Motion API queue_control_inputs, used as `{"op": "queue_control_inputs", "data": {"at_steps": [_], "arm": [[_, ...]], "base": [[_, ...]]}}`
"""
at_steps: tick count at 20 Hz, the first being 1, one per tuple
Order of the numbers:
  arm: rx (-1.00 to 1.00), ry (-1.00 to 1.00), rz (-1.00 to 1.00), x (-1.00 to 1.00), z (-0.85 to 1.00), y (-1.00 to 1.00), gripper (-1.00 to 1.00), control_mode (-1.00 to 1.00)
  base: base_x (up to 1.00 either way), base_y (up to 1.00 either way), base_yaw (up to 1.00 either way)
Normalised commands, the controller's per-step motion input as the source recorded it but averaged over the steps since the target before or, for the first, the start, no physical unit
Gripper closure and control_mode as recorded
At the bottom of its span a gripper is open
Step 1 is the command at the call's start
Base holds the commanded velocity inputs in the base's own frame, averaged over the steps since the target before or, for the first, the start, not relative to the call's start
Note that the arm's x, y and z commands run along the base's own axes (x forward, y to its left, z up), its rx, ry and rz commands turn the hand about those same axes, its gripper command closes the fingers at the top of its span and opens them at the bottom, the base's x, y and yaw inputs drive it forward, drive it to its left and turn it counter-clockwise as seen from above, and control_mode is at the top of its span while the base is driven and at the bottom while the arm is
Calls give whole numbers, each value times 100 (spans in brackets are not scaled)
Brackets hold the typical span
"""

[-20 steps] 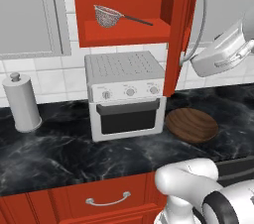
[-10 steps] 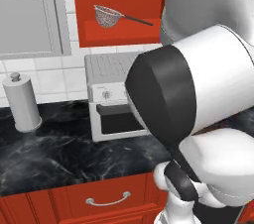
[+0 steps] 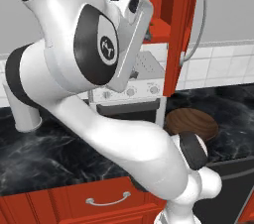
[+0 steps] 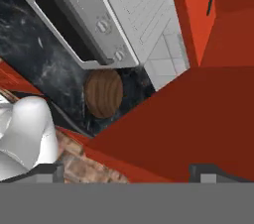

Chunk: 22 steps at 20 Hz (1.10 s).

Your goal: Open the cabinet and setup a tea strainer by placing it in the bowl upright.

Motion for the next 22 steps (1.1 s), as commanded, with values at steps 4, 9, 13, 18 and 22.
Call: {"op": "queue_control_inputs", "data": {"at_steps": [4,9,13,18,22], "arm": [[-40,25,-16,72,-41,0,-100,-100],[-37,15,-5,45,-26,-31,-100,-100],[-43,0,0,37,0,-35,-100,-100],[-25,-3,-1,5,14,-43,-100,-100],[0,-9,-3,0,11,-80,-100,-100]], "base": [[0,0,0],[0,0,0],[0,0,0],[0,0,0],[0,0,0]]}}
